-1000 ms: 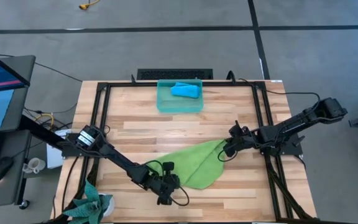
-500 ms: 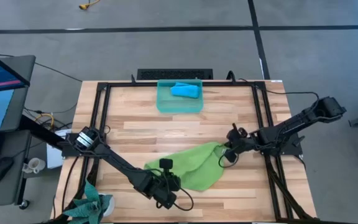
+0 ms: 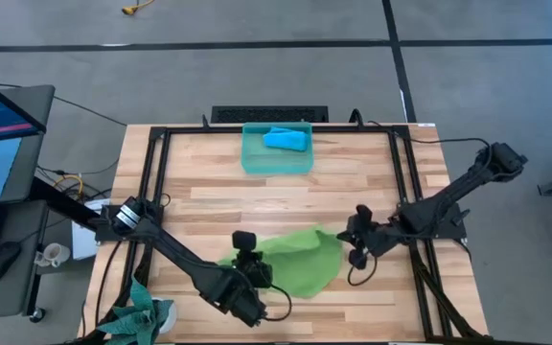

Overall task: Roll microfiber towels into tight, uniform cylinder then place into a basket
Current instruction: Fold the green microfiber cloth

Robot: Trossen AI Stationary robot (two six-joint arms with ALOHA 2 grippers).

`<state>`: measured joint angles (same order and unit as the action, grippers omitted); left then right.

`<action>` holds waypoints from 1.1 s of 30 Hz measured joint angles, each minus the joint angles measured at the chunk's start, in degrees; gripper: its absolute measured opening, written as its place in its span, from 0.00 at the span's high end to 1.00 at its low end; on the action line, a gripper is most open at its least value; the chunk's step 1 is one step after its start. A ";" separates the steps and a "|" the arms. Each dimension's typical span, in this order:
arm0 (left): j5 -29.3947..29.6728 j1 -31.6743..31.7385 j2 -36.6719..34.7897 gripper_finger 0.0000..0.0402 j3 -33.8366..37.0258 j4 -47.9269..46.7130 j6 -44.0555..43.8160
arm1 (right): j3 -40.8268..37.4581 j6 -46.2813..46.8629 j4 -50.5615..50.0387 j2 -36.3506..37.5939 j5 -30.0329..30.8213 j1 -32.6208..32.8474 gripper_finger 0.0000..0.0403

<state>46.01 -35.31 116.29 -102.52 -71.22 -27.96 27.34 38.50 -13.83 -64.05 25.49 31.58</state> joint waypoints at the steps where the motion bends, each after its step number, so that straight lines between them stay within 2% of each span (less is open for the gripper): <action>1: 0.71 0.03 0.00 1.00 -0.68 -2.30 -0.93 | 0.83 -0.23 -0.43 0.00 0.29 0.50 0.99; 9: 6.02 0.17 -0.07 1.00 -6.63 -18.81 -11.21 | 7.95 -3.20 -6.47 0.04 2.52 1.80 0.99; 19: 6.99 -0.39 -0.09 1.00 -12.96 -18.84 -9.30 | 19.96 -7.49 -17.58 0.07 3.32 3.09 0.99; 29: 7.27 -0.42 -0.09 1.00 -23.36 -18.82 -7.00 | 29.20 -7.22 -24.50 0.09 3.36 10.03 0.99; 33: 8.54 -0.66 -1.21 1.00 -25.11 -18.80 -5.70 | 32.28 -7.04 -27.31 0.09 6.02 13.17 0.99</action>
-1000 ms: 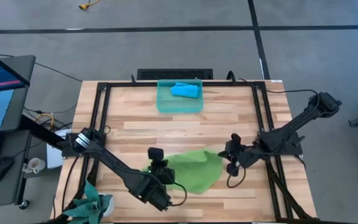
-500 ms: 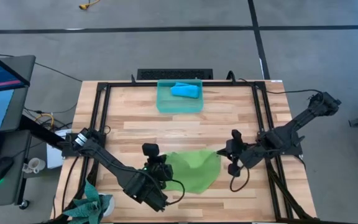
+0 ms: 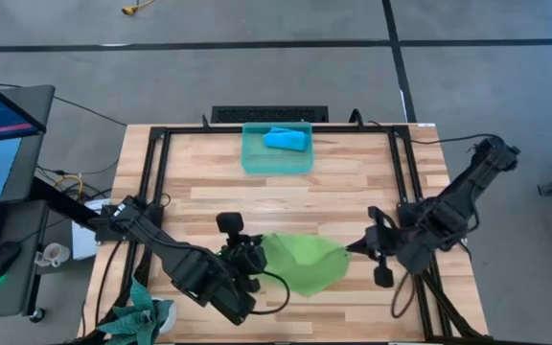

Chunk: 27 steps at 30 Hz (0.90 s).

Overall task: Roll microfiber towels into tight, uniform cylinder then place into a basket
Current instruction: Fold the green microfiber cloth

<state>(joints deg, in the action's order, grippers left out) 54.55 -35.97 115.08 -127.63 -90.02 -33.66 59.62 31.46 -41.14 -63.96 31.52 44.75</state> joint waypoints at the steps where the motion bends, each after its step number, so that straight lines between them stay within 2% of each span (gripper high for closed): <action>1: 0.17 -0.03 -0.64 1.00 0.00 0.01 -0.22 | 0.72 -0.01 -0.92 0.00 0.80 0.69 0.99; 5: 0.28 -0.08 -3.50 1.00 1.12 0.04 -2.60 | 3.78 -0.04 -4.50 0.00 4.46 2.89 0.99; 9: -0.81 0.17 -7.28 1.00 7.51 0.04 -7.59 | 6.29 -0.29 -9.17 0.00 6.09 2.92 0.99; 18: 0.24 2.54 -19.21 1.00 24.86 -0.01 -18.01 | 13.34 -0.61 -18.28 0.26 6.11 -3.78 0.99; 22: 4.50 2.68 -24.33 1.00 28.53 0.67 -23.46 | 16.67 -0.61 -20.42 0.34 6.17 -7.15 0.99; 24: 7.74 1.54 -25.74 1.00 28.60 6.13 -25.29 | 16.96 -1.02 -20.12 0.32 6.14 -8.37 0.99; 27: 9.43 -0.92 -26.33 1.00 28.59 17.92 -14.69 | 16.96 -1.52 -20.69 0.24 6.32 -10.53 0.99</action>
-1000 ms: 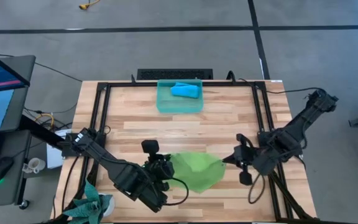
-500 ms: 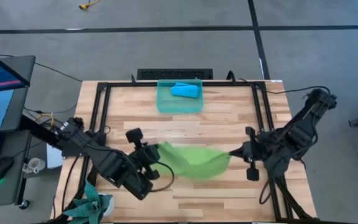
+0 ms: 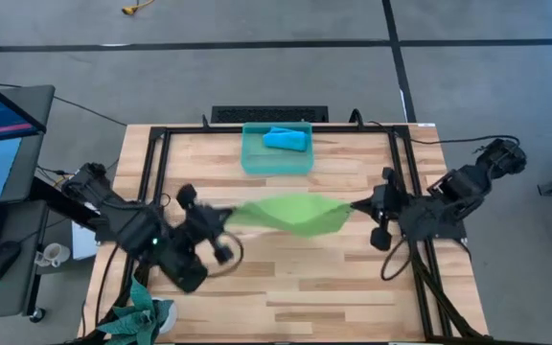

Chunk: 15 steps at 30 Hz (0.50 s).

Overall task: Roll microfiber towels into tight, uniform cylinder then place into a basket
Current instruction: Fold the green microfiber cloth

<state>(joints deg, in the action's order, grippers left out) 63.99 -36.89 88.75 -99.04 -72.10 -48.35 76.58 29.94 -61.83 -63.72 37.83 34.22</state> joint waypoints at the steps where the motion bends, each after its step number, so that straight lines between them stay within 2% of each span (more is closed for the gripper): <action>1: 0.02 -0.87 -0.02 1.00 0.00 4.46 4.12 | 0.00 0.26 -0.33 0.00 -0.40 -1.00 0.99; 4: -1.60 -2.68 -0.15 1.00 0.00 15.06 15.31 | -0.01 -1.05 1.15 -0.34 -8.19 -4.10 0.99; 5: -3.66 -2.91 -0.12 1.00 -0.05 17.41 17.90 | -0.02 -1.29 1.82 -0.44 -8.66 -4.71 0.99; 8: -7.42 -2.62 0.13 1.00 0.02 17.15 19.67 | -0.02 -0.64 1.09 -0.17 -1.48 -5.11 0.99; 10: -2.97 -2.27 -0.14 1.00 -0.76 10.23 16.40 | -0.02 -1.25 0.27 0.25 -2.06 -5.72 0.99; 13: 10.64 -1.44 -1.49 1.00 -2.22 -3.34 6.65 | -0.02 -2.57 1.45 -0.07 -8.12 -6.61 0.99; 15: 14.61 0.04 -2.04 1.00 -2.40 -9.34 0.01 | -0.04 -2.04 0.98 -0.24 -7.62 -6.03 0.99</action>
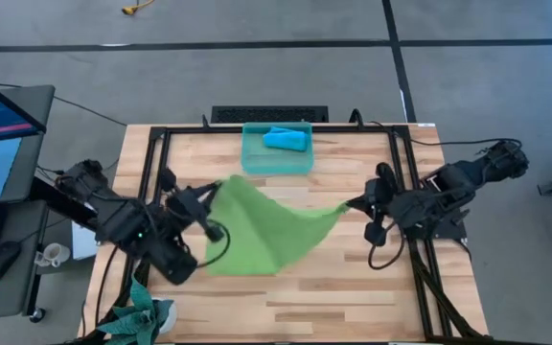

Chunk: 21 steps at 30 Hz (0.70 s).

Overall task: Roll microfiber towels into tight, uniform cylinder then place into a basket
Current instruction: Fold the green microfiber cloth

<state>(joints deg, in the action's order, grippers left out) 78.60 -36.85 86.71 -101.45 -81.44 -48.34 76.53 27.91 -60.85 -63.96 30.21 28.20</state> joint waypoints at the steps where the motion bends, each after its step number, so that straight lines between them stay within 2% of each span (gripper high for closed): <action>1: -0.77 1.14 -0.03 1.00 0.00 -1.36 -2.01 | 0.02 0.28 -0.62 0.10 0.94 0.15 0.99; 3: -6.54 3.53 0.12 1.00 0.02 -2.14 -3.41 | 0.02 0.45 -1.98 0.22 3.05 -0.02 0.99; 8: -29.18 8.32 1.98 1.00 0.03 1.53 0.41 | 0.02 0.56 -2.27 0.24 2.52 -1.24 0.98; 12: -31.49 8.74 3.59 1.00 0.11 1.07 2.03 | 0.02 0.56 -2.22 0.24 2.71 -1.23 0.98; 17: -34.32 8.01 4.14 1.00 0.09 1.16 1.93 | 0.02 2.24 -2.32 0.24 -1.78 -0.62 0.98; 21: -37.02 6.26 4.08 1.00 0.09 1.55 -0.36 | 0.02 4.24 -2.77 0.24 -2.40 1.39 0.98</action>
<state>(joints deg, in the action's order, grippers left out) 41.58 -30.60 90.78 -101.36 -79.90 -48.70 76.55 32.15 -63.62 -63.72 27.81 29.59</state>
